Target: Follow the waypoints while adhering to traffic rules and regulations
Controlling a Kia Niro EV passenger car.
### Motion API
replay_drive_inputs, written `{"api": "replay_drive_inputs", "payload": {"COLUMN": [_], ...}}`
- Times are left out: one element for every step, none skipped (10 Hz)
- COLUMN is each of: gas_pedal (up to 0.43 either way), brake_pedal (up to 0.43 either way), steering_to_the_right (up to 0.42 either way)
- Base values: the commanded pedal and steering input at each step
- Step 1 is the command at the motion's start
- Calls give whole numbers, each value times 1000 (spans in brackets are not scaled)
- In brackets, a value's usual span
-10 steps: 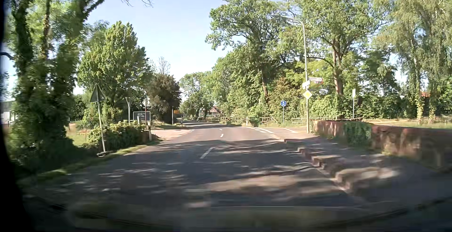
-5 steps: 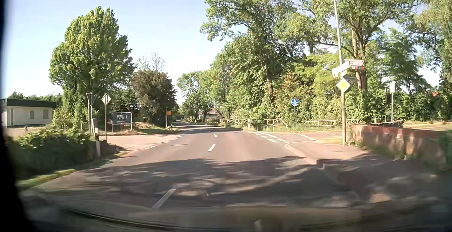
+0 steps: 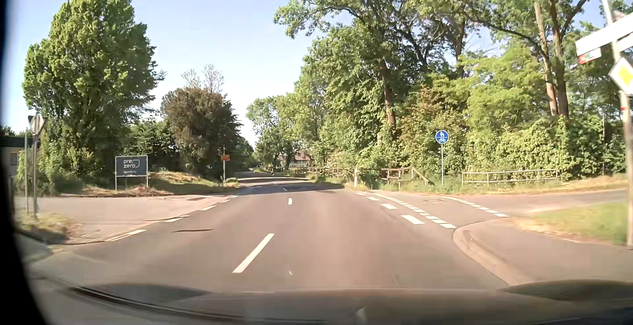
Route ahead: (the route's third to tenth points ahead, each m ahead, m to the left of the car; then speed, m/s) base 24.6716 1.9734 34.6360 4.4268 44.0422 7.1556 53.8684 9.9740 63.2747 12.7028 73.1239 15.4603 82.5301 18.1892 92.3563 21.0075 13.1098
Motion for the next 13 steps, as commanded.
{"api": "replay_drive_inputs", "payload": {"gas_pedal": [0,0,0,8,67,150,150,150,150,150,150,150,150], "brake_pedal": [6,6,6,6,6,6,6,6,6,6,6,6,6], "steering_to_the_right": [-8,-12,-18,-25,-31,-34,-36,-36,-36,-36,-37,-38,-40]}}
